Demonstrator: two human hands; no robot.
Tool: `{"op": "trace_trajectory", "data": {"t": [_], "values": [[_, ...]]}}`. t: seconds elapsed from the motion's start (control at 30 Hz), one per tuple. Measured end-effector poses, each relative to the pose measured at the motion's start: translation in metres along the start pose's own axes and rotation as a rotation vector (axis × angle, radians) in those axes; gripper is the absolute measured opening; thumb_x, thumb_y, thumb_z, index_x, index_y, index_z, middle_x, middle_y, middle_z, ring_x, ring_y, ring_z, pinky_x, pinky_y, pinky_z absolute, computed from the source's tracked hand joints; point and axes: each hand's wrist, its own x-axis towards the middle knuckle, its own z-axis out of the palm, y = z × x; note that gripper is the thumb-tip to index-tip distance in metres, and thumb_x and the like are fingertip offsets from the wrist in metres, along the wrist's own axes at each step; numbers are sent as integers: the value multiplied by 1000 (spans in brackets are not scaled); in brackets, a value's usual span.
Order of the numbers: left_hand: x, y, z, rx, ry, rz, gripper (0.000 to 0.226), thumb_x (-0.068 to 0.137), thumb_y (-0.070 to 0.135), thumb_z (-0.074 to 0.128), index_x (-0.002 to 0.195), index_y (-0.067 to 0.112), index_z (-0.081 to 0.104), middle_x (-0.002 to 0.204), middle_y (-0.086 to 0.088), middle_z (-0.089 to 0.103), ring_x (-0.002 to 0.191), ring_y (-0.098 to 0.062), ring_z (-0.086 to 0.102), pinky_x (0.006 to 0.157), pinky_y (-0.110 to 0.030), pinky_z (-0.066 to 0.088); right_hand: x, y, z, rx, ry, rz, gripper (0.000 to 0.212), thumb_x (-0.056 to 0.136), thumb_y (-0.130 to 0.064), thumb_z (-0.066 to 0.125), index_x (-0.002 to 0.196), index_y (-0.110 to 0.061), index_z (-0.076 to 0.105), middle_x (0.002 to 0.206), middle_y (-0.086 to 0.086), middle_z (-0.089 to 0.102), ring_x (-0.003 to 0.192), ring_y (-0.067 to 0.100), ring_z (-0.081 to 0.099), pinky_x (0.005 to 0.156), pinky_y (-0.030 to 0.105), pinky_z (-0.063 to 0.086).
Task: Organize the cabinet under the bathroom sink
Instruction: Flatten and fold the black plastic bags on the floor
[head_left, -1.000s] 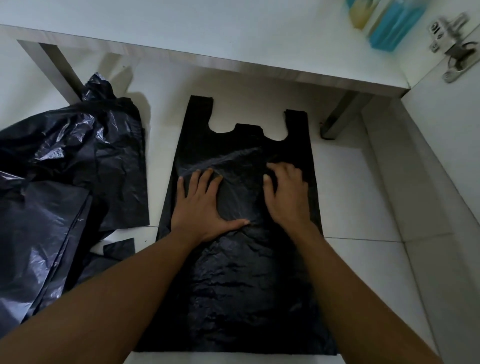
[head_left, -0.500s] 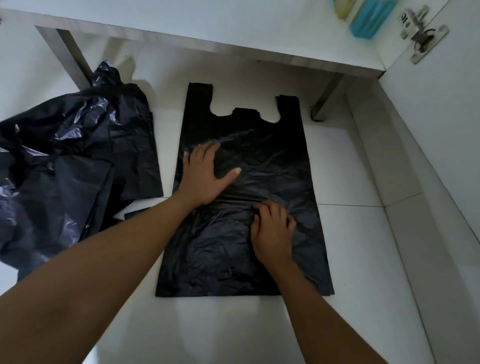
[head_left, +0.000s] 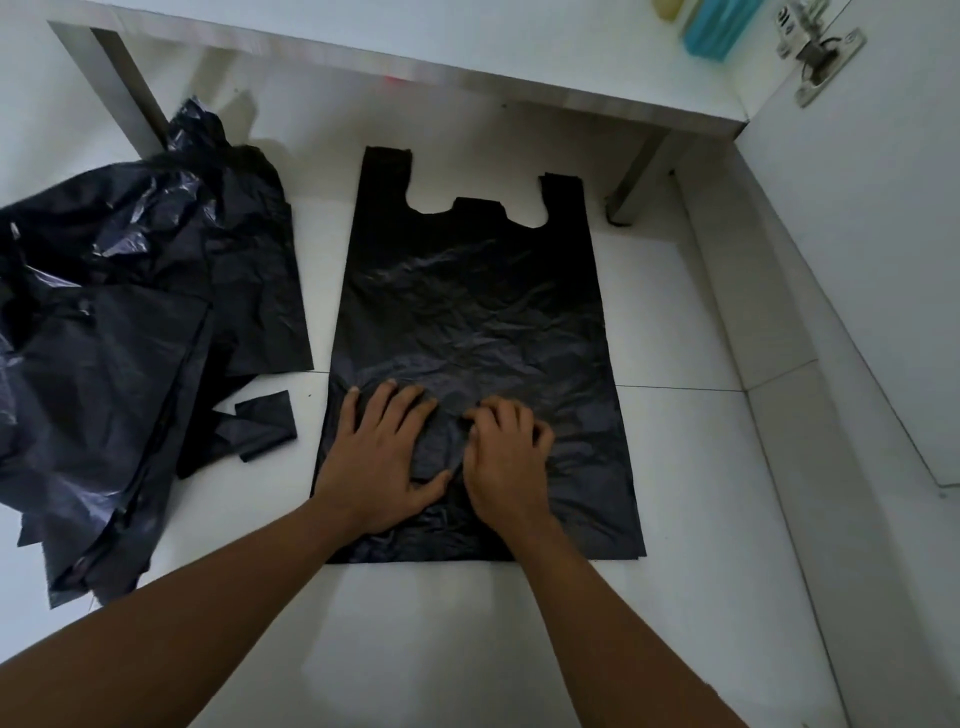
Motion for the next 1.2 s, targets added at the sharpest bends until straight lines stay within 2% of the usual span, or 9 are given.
{"op": "trace_trajectory", "data": {"t": [0.1, 0.2, 0.33, 0.47, 0.53, 0.6, 0.67, 0.83, 1.2], "values": [[0, 2, -2, 0, 3, -11, 84, 85, 76, 43, 146, 18, 46, 154, -5, 41, 147, -30, 30, 117, -62, 18, -9, 24, 0, -24, 6, 3, 32, 92, -28, 38, 114, -28, 60, 126, -3, 54, 116, 20, 46, 94, 42, 32], [0, 3, -4, 11, -5, -20, 84, 86, 77, 41, 147, 19, 44, 155, -4, 38, 147, -29, 28, 118, -62, 17, -7, 74, -17, -78, 56, 173, 32, 93, -31, 39, 118, -27, 59, 125, 2, 54, 115, 24, 47, 94, 43, 32], [0, 2, -4, 10, -12, -24, 84, 86, 77, 38, 148, 20, 41, 156, -3, 35, 148, -28, 26, 119, -61, 15, -10, 133, -42, -77, 67, 324, 33, 92, -24, 39, 120, -23, 57, 126, 2, 51, 115, 24, 42, 94, 46, 32], [2, 2, -4, -20, -6, -25, 86, 84, 80, 37, 148, 21, 41, 156, -3, 35, 149, -29, 25, 120, -61, 13, 2, 133, -53, -55, 138, 430, 27, 96, -16, 47, 120, -18, 59, 127, 8, 53, 118, 27, 41, 99, 49, 29], [3, 1, -6, -42, -45, -26, 92, 81, 83, 37, 149, 22, 39, 157, -3, 32, 150, -29, 21, 120, -61, 10, 18, 107, -53, -10, 139, 323, 23, 96, -19, 50, 117, -19, 61, 124, 6, 54, 116, 25, 43, 97, 46, 29], [6, 0, -9, -45, -102, -36, 97, 77, 87, 35, 151, 24, 35, 160, -2, 27, 151, -28, 16, 121, -61, 8, 31, 79, -48, -3, 52, 145, 22, 98, -25, 49, 116, -23, 61, 122, 3, 54, 115, 24, 46, 97, 45, 30], [10, 2, -14, -34, -143, -46, 101, 75, 88, 34, 153, 24, 31, 162, -2, 22, 152, -28, 12, 121, -60, 6, 39, 56, -42, -7, -59, 59, 26, 99, -31, 47, 120, -25, 61, 124, 1, 53, 118, 22, 45, 100, 46, 30], [10, 4, -15, 19, -120, -21, 105, 73, 92, 33, 151, 21, 37, 159, -6, 30, 149, -31, 21, 120, -64, 8, 39, 43, -30, -60, -154, 66, 32, 99, -36, 44, 126, -28, 58, 130, 0, 50, 122, 22, 40, 100, 49, 29], [5, 3, -5, 14, -72, 40, 107, 73, 96, 32, 149, 21, 43, 154, -4, 40, 145, -31, 31, 115, -69, 18, 33, 49, -29, -24, -143, 96, 32, 100, -36, 44, 128, -28, 56, 137, -1, 48, 127, 22, 38, 102, 50, 28]]}}
